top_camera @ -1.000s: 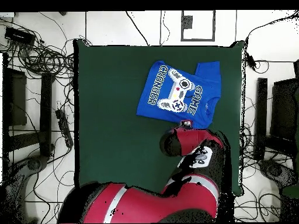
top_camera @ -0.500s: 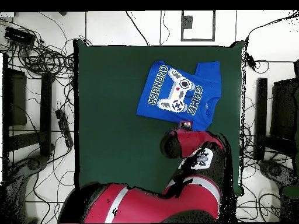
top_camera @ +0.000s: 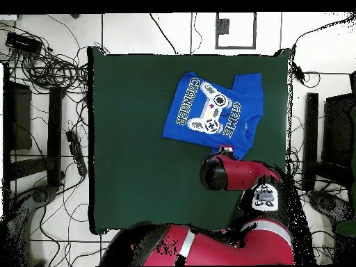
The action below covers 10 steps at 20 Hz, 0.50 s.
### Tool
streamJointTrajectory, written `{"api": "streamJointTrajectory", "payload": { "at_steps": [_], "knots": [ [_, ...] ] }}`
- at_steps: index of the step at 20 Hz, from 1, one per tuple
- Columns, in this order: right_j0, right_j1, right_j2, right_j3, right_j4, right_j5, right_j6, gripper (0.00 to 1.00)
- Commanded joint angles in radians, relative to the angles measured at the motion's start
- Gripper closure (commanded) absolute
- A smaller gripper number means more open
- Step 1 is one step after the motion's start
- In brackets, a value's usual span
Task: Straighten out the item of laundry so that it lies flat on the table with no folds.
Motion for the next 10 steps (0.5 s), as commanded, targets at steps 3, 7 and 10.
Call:
{"api": "streamJointTrajectory", "payload": {
  "at_steps": [3,7,10],
  "knots": [
    [0.047,0.106,0.151,0.233,-0.014,0.259,-0.129,0.0],
    [0.056,0.116,0.149,0.231,-0.012,0.255,-0.118,0.0],
    [0.072,0.121,0.139,0.228,-0.009,0.263,-0.11,0.0]
  ]
}}
